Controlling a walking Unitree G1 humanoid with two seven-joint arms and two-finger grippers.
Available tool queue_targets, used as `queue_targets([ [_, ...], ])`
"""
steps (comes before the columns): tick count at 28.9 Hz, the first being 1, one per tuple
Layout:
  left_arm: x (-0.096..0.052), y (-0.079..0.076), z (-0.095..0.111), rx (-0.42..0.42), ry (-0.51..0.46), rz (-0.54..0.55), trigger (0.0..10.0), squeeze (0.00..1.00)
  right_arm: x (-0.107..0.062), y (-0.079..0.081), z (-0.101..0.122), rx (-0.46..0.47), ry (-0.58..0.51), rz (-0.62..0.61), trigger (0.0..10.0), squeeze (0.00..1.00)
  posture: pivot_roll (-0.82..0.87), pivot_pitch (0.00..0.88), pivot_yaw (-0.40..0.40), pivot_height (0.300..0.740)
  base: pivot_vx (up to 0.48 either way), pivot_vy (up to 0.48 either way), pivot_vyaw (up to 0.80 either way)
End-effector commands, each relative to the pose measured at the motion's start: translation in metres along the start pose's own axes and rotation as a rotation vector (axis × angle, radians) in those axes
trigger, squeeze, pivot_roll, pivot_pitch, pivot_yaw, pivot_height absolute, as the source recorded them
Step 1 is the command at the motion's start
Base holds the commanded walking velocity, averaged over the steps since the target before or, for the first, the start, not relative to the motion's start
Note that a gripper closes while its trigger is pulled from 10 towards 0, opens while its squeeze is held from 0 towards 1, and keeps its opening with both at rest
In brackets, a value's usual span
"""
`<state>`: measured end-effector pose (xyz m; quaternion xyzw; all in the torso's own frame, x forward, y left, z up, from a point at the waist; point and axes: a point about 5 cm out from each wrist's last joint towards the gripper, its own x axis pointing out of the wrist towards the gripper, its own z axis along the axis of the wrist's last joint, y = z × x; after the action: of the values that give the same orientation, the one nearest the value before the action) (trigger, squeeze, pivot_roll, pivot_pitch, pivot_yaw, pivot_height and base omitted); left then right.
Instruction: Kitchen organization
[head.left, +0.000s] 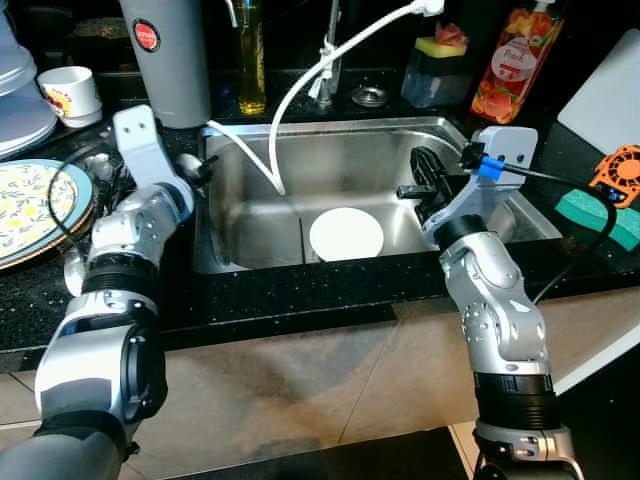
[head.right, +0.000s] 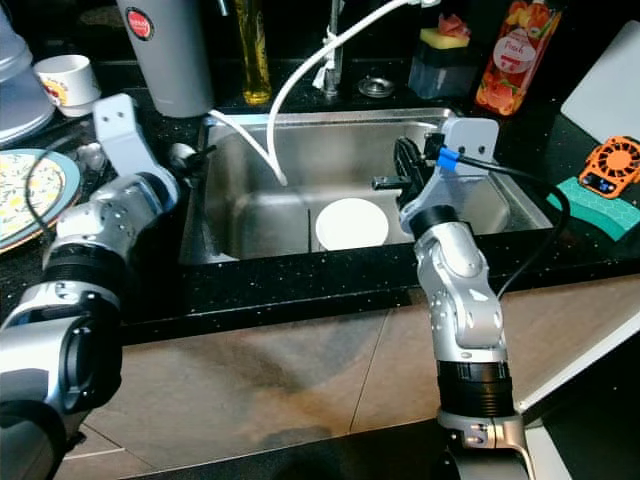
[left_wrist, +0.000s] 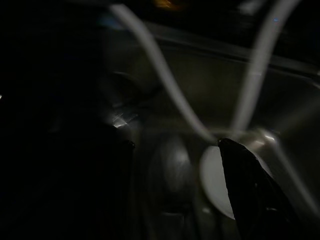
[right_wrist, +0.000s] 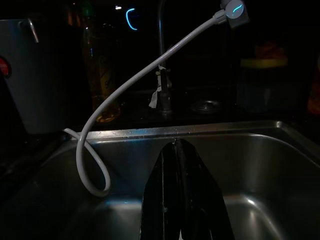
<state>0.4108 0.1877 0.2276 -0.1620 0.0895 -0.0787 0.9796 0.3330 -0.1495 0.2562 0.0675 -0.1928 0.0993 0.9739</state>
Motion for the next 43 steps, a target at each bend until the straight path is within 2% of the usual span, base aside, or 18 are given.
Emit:
queue_targets([
  [1, 0.002, -0.013, 0.004, 0.067, -0.022, -0.088, 10.0, 0.0, -0.002, 0.0, 0.001, 0.002, 0.003, -0.003, 10.0, 0.0, 0.08, 0.083, -0.016, 0.74, 0.0, 0.0, 0.0],
  [2, 0.002, -0.013, 0.004, 0.067, -0.022, -0.088, 10.0, 0.0, -0.002, 0.0, 0.001, 0.002, 0.003, -0.003, 10.0, 0.0, 0.08, 0.083, -0.016, 0.74, 0.0, 0.0, 0.0],
  [3, 0.001, -0.015, 0.006, 0.139, -0.043, -0.103, 10.0, 0.0, -0.002, 0.0, 0.001, 0.002, 0.002, -0.003, 10.0, 0.0, 0.08, 0.083, -0.016, 0.74, 0.0, 0.0, 0.0],
  [4, 0.001, -0.015, 0.006, 0.139, -0.043, -0.103, 10.0, 0.0, -0.002, 0.0, 0.001, 0.002, 0.002, -0.003, 10.0, 0.0, 0.08, 0.083, -0.016, 0.74, 0.0, 0.0, 0.0],
  [7, -0.004, -0.021, 0.026, 0.288, -0.223, -0.082, 10.0, 0.0, -0.002, -0.001, 0.002, 0.002, 0.001, -0.005, 10.0, 0.0, 0.08, 0.082, -0.017, 0.74, 0.0, 0.0, 0.0],
  [12, -0.009, -0.026, 0.036, 0.313, -0.321, -0.091, 10.0, 0.0, -0.002, -0.001, 0.002, 0.002, 0.001, -0.004, 10.0, 0.0, 0.09, 0.082, -0.019, 0.74, 0.0, 0.0, 0.0],
  [14, -0.016, -0.034, 0.044, 0.367, -0.397, -0.134, 10.0, 0.0, -0.002, 0.0, 0.002, 0.003, 0.0, 0.0, 10.0, 0.0, 0.09, 0.081, -0.021, 0.74, 0.0, 0.0, 0.0],
  [20, -0.029, -0.048, 0.052, 0.445, -0.477, -0.188, 10.0, 0.0, -0.001, 0.0, 0.003, 0.004, -0.006, 0.002, 10.0, 0.0, 0.09, 0.078, -0.018, 0.74, 0.0, 0.0, 0.0],
  [22, -0.036, -0.051, 0.05, 0.509, -0.451, -0.21, 10.0, 0.0, -0.001, 0.0, 0.004, 0.005, -0.013, 0.001, 10.0, 0.0, 0.09, 0.078, -0.018, 0.74, 0.0, 0.0, 0.0],
  [23, -0.036, -0.051, 0.05, 0.509, -0.451, -0.21, 10.0, 0.0, -0.001, 0.0, 0.004, 0.005, -0.013, 0.001, 10.0, 0.0, 0.09, 0.078, -0.018, 0.74, 0.0, 0.0, 0.0],
  [24, -0.038, -0.05, 0.047, 0.576, -0.413, -0.2, 10.0, 0.0, -0.002, 0.0, 0.005, 0.006, -0.016, 0.002, 10.0, 0.0, 0.09, 0.078, -0.018, 0.74, 0.0, 0.0, 0.0],
  [25, -0.038, -0.05, 0.047, 0.576, -0.413, -0.2, 10.0, 0.0, -0.002, 0.0, 0.005, 0.006, -0.016, 0.002, 10.0, 0.0, 0.09, 0.078, -0.018, 0.74, 0.0, 0.0, 0.0],
  [26, -0.041, -0.045, 0.044, 0.606, -0.347, -0.174, 10.0, 0.0, -0.002, 0.001, 0.005, 0.006, -0.02, 0.003, 10.0, 0.0, 0.09, 0.078, -0.018, 0.74, 0.0, 0.0, 0.0],
  [30, -0.048, -0.031, 0.041, 0.584, -0.254, -0.064, 10.0, 0.0, -0.003, 0.001, 0.006, 0.007, -0.023, 0.008, 10.0, 0.0, 0.11, 0.074, -0.011, 0.74, 0.0, 0.0, 0.0],
  [33, -0.062, -0.012, 0.035, 0.593, -0.163, 0.029, 10.0, 0.0, -0.003, 0.002, 0.006, 0.009, -0.022, 0.026, 10.0, 0.0, 0.12, 0.07, -0.016, 0.74, 0.0, 0.0, 0.0],
  [37, -0.073, -0.001, 0.032, 0.575, -0.098, 0.048, 10.0, 0.0, -0.002, 0.004, 0.005, 0.01, -0.02, 0.041, 10.0, 0.0, 0.13, 0.066, -0.021, 0.74, 0.0, 0.0, 0.0],
  [41, -0.076, 0.01, 0.034, 0.547, -0.059, 0.068, 10.0, 0.0, -0.001, 0.005, 0.004, 0.011, -0.019, 0.046, 10.0, 0.0, 0.14, 0.063, -0.021, 0.74, 0.0, 0.0, 0.0],
  [43, -0.075, 0.022, 0.036, 0.541, -0.034, 0.101, 10.0, 0.0, 0.0, 0.006, 0.004, 0.014, -0.019, 0.049, 10.0, 0.0, 0.14, 0.057, -0.022, 0.74, 0.0, 0.0, 0.0],
])
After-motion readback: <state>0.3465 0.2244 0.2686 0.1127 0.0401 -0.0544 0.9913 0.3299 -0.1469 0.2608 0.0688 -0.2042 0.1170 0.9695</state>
